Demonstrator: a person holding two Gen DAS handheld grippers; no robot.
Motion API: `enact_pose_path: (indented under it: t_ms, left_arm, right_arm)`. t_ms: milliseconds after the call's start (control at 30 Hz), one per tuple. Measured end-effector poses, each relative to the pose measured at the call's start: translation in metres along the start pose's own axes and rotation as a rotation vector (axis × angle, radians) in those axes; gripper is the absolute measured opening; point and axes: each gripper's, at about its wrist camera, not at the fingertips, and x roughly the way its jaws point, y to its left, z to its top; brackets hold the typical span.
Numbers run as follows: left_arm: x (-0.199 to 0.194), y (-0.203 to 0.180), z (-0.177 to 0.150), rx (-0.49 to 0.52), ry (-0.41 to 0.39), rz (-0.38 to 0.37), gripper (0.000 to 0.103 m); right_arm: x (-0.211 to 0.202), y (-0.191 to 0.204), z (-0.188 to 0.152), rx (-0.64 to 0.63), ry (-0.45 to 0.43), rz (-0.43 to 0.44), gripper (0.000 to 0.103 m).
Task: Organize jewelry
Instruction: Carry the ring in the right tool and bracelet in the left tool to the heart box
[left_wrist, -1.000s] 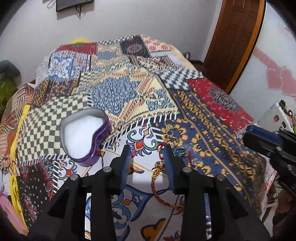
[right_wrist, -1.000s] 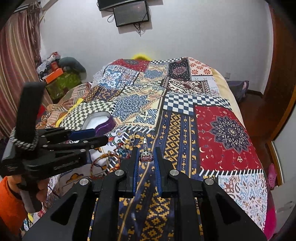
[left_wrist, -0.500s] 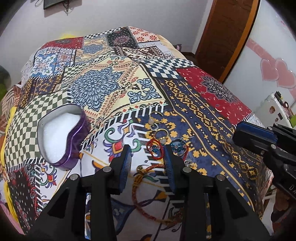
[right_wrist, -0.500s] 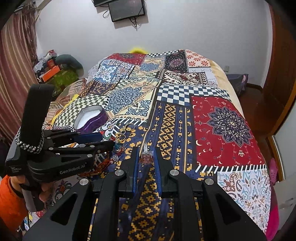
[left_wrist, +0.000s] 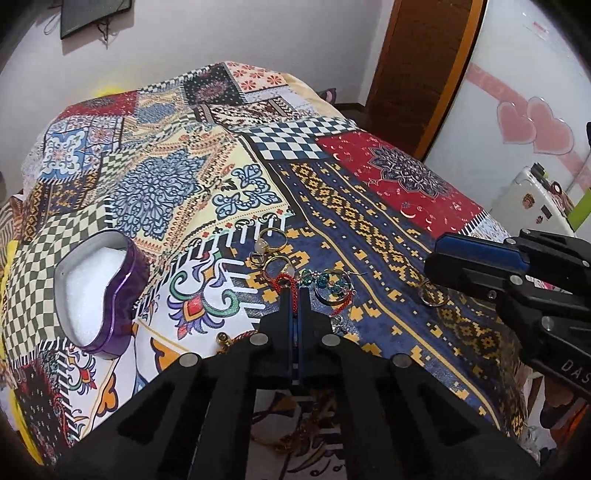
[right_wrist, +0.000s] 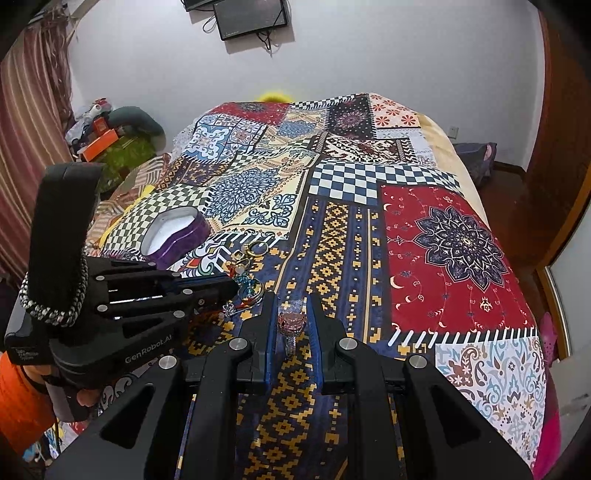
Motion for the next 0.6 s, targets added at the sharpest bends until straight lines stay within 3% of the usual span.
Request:
enact_pose_path:
  t_ms: [300, 600]
  left_arm:
    - [-0.032, 0.017, -0.004, -0.079, -0.067, 0.024, 0.000]
    - [-0.078, 0.022, 0.010, -0.075, -0.170, 0.057, 0.000]
  right_arm:
    - [-0.006, 0.002, 0.002, -0.008, -0.009, -0.009, 0.014]
    - [-0.014, 0.012, 0.011, -0.024, -0.034, -0.004, 0.014]
